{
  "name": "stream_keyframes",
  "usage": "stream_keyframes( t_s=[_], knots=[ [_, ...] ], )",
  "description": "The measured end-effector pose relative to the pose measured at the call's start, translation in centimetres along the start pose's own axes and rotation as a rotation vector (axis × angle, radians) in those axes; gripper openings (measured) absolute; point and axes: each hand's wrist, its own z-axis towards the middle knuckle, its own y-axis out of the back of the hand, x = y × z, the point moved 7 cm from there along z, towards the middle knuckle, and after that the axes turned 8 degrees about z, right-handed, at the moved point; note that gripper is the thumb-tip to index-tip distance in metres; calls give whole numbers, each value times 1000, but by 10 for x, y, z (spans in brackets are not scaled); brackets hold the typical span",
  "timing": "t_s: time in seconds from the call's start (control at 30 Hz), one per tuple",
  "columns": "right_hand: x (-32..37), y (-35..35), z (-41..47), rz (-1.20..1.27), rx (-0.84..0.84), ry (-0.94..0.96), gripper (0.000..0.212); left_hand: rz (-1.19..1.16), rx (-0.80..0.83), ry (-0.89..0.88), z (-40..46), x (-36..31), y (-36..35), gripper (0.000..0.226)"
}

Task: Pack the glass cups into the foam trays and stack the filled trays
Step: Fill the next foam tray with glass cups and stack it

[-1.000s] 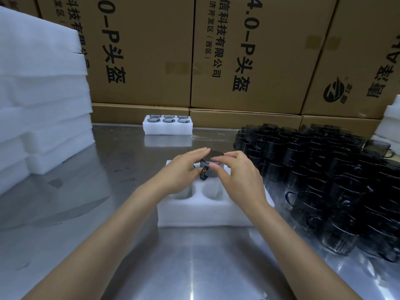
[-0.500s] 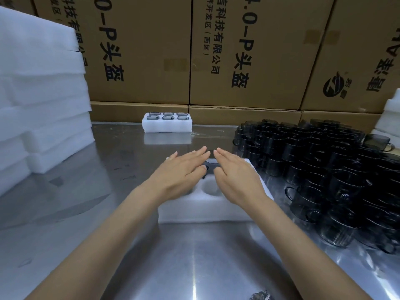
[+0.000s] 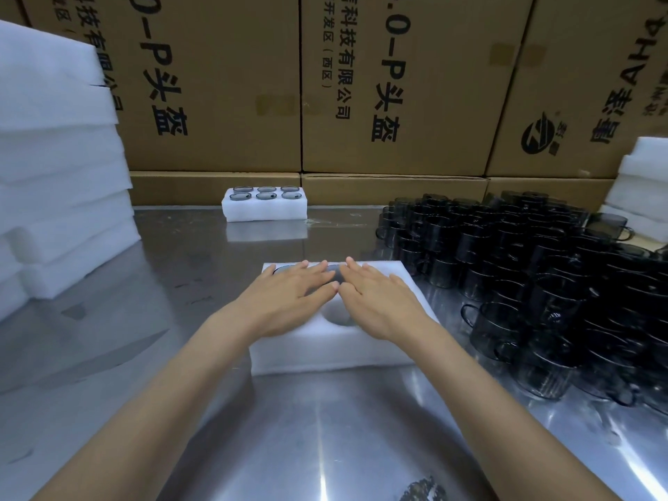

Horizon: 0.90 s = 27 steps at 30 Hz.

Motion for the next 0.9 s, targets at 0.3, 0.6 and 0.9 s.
stream_keyframes(
  t_s=[0.3,0.6,0.9],
  knots=[
    [-3,43,-27,-203,-531,-78,41,13,-25,42,-3,0,0,56],
    [-74,98,-60,-291,-502,-647,38,-13,-25,45,-4,1,1,60],
    [-99,120,-78,-122,-517,-705,32,14,-28,47,-6,-2,3,59]
  ],
)
